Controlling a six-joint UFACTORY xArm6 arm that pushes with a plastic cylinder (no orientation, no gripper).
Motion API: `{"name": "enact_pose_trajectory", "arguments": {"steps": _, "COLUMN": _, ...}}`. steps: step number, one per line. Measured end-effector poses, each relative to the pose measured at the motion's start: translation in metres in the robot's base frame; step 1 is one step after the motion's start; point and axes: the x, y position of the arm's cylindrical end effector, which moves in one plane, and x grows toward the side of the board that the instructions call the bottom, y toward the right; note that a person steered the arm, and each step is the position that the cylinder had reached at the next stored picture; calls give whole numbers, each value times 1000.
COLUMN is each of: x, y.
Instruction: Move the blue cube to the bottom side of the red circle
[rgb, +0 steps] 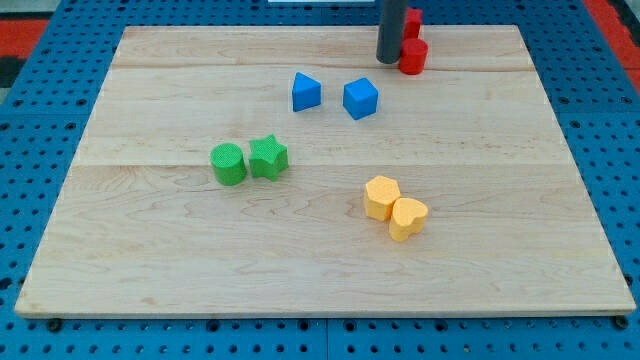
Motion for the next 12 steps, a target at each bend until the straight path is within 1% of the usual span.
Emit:
{"name": "enact_pose_trajectory", "arguments": {"steps": 1, "x": 18, "y": -14}}
{"name": "enact_pose_trajectory", "arguments": {"steps": 2, "x": 67, "y": 1}}
{"name": "enact_pose_trajectory", "arguments": {"steps": 3, "x": 79, "y": -24}}
{"name": "enact_pose_trajectory", "arguments": {"steps": 6, "x": 80, "y": -130}}
{"name": "enact_pose_trajectory", "arguments": {"steps": 7, "x": 114, "y": -144}}
{"name": "enact_pose_trajectory", "arguments": {"steps": 8, "x": 105, "y": -214}}
{"name": "enact_pose_trajectory", "arguments": {"steps": 9, "x": 75, "y": -245}}
{"name": "enact_pose_trajectory", "arguments": {"steps": 12, "x": 51, "y": -135}}
